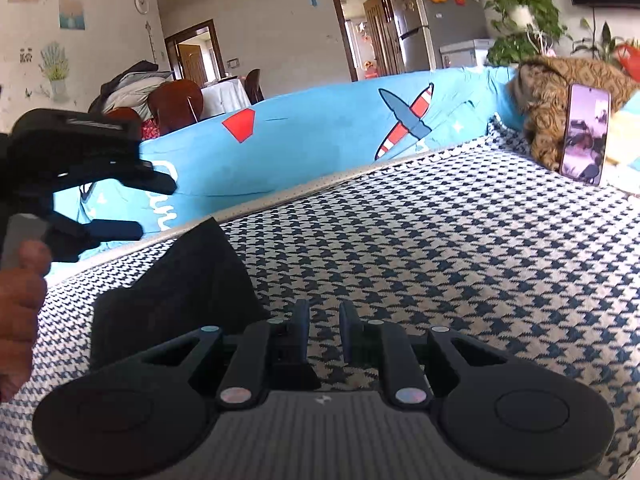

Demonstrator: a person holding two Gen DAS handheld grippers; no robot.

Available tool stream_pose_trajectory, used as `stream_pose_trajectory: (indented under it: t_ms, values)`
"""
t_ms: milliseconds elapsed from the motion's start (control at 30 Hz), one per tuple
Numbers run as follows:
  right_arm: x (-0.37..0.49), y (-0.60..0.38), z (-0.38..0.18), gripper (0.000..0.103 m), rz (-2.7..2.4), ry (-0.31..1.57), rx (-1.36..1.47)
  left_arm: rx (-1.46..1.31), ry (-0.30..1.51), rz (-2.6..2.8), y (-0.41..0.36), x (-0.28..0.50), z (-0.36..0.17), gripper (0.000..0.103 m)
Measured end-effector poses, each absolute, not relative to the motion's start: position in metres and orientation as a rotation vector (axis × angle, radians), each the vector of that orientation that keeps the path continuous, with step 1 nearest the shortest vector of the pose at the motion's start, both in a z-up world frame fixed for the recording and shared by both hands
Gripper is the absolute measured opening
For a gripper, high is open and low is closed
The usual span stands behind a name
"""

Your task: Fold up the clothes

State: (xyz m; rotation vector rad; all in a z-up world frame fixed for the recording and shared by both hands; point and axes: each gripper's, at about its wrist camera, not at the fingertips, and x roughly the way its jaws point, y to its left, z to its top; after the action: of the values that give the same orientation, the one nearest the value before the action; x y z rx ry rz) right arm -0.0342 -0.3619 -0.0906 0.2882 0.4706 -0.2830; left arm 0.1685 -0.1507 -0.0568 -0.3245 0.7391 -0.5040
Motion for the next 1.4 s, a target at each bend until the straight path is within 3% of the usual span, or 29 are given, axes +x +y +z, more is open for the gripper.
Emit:
stream_pose_trajectory:
  t_ms: [133,667,1400]
  values:
    - [-0.035,-0.356,-0.087,0.017,-0.211,0.473,0.291,-0.282,0.737,-0.465,-0.130,0.162,-0.050,0.071]
    - [0.007,-0.348,-0.067,0.032,0.012,0.496,0.232,-0.255,0.866,-0.304,-0.035,0.162,-0.095,0.079]
    - [0.143,-0.361,-0.077,0.048,0.099,0.565,0.186,-0.266,0.979,-0.315,-0.061,0.174,-0.136,0.084]
